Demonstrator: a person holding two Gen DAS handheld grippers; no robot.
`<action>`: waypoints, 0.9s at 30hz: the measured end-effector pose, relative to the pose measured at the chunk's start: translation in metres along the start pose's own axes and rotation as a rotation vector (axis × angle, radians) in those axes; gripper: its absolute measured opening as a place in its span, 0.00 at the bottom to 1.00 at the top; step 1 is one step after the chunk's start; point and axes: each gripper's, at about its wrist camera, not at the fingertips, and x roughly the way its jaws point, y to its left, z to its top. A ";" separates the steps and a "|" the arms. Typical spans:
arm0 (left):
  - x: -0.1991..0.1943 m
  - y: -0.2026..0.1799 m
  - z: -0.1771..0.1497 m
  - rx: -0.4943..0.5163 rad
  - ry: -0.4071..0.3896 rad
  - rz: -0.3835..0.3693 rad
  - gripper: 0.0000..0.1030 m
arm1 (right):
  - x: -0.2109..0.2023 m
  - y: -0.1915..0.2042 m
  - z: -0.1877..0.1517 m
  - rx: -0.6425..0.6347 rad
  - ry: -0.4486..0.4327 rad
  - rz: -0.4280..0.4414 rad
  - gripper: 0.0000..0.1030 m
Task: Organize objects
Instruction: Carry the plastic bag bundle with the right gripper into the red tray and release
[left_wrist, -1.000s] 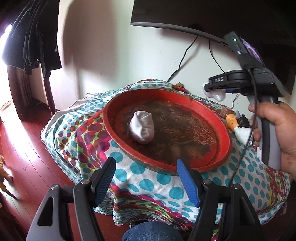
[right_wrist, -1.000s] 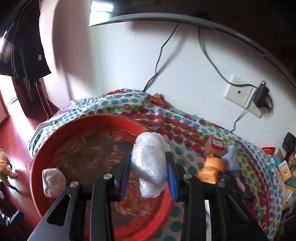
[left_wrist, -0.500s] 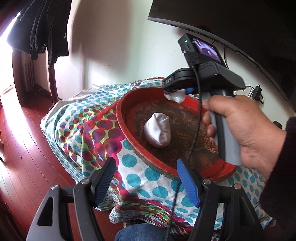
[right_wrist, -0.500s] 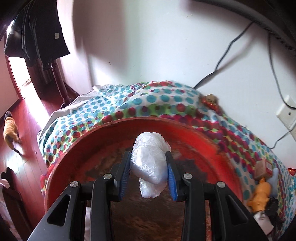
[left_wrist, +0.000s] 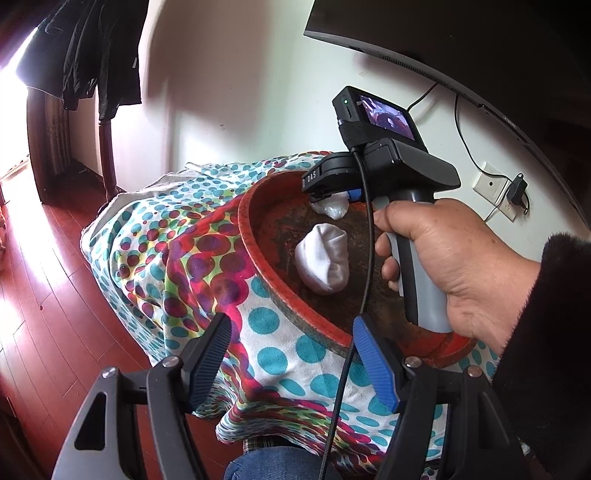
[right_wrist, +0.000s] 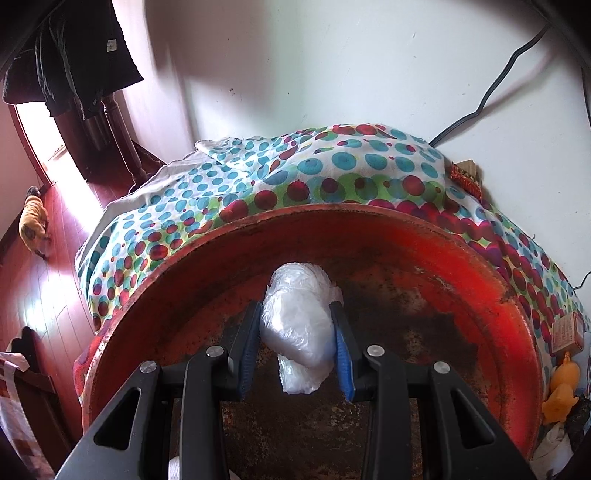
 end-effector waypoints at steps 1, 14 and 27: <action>0.000 0.000 0.000 0.002 -0.001 0.001 0.68 | 0.001 0.000 0.000 0.000 0.001 0.001 0.33; -0.020 -0.007 0.004 0.011 -0.105 -0.080 0.68 | -0.037 -0.020 -0.007 0.061 -0.128 0.049 0.72; -0.023 -0.075 -0.022 0.206 -0.090 -0.244 0.68 | -0.181 -0.307 -0.180 0.491 -0.343 -0.499 0.89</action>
